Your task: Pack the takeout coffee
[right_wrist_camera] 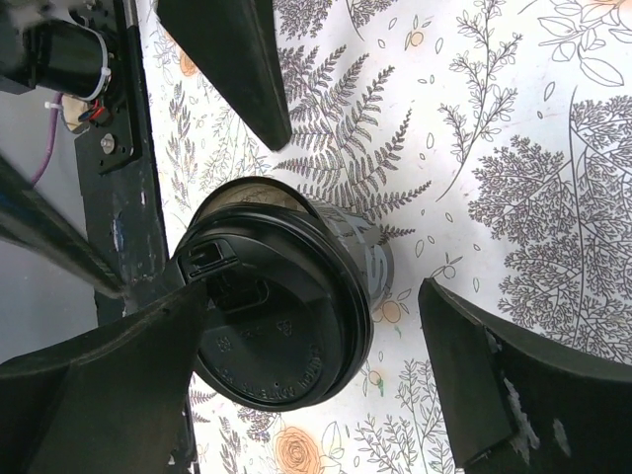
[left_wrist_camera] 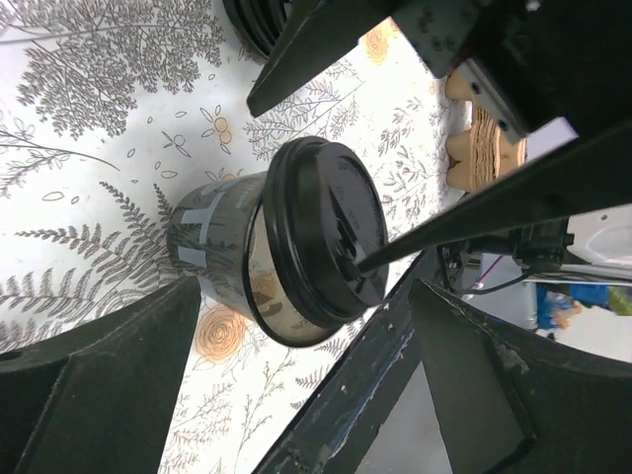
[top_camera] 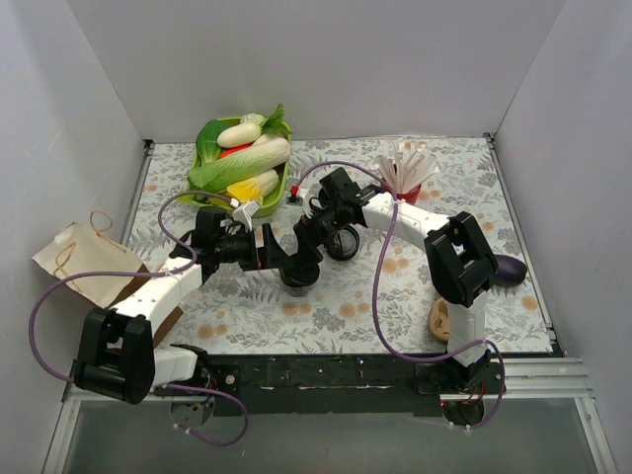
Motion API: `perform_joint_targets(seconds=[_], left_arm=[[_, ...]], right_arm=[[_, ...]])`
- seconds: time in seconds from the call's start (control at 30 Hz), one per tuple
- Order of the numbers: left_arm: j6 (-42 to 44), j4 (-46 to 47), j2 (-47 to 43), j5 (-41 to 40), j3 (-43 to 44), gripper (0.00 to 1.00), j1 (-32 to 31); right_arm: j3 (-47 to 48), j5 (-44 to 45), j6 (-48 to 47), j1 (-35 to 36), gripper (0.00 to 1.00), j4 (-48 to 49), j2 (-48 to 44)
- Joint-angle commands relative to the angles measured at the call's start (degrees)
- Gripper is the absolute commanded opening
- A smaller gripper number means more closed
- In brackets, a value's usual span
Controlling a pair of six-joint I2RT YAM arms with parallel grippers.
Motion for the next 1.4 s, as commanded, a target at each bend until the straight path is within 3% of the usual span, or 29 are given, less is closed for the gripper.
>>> perform_joint_targets(seconds=[0.0, 0.17, 0.27, 0.4, 0.53, 0.67, 0.9, 1.37], left_arm=[[12.2, -11.9, -6.3, -2.4, 6.4, 0.87, 1.1], [22.2, -25.1, -6.4, -9.4, 13.5, 0.83, 1.6], [25.5, -31.9, -2.5, -17.5, 16.6, 0.63, 2.3], [26.3, -34.0, 3.2, -20.6, 16.6, 0.34, 3.0], [27.0, -35.3, 13.7, -17.8, 17.5, 0.21, 3.0], [27.6, -33.9, 16.6, -9.3, 17.3, 0.19, 3.0], [28.8, -32.5, 17.6, -1.3, 17.0, 0.22, 2.9], [28.5, -31.5, 18.0, 1.7, 16.6, 0.28, 2.8]], right_arm=[[2.2, 0.7, -2.1, 1.0, 0.96, -0.9, -2.5], [2.4, 1.5, -2.3, 1.4, 0.96, -1.0, -2.2], [2.8, 1.7, -2.4, 1.6, 0.96, -1.1, -1.9], [3.4, 1.9, -2.5, 1.9, 0.97, -1.0, -1.5], [4.1, 2.2, -2.5, 2.5, 0.97, -1.0, -1.1], [4.7, 2.7, -2.6, 3.1, 0.97, -1.2, -0.5], [5.4, 3.4, -3.1, 4.2, 0.97, -1.5, 0.4], [7.5, 4.2, -2.5, 4.6, 0.97, -2.4, 2.7]])
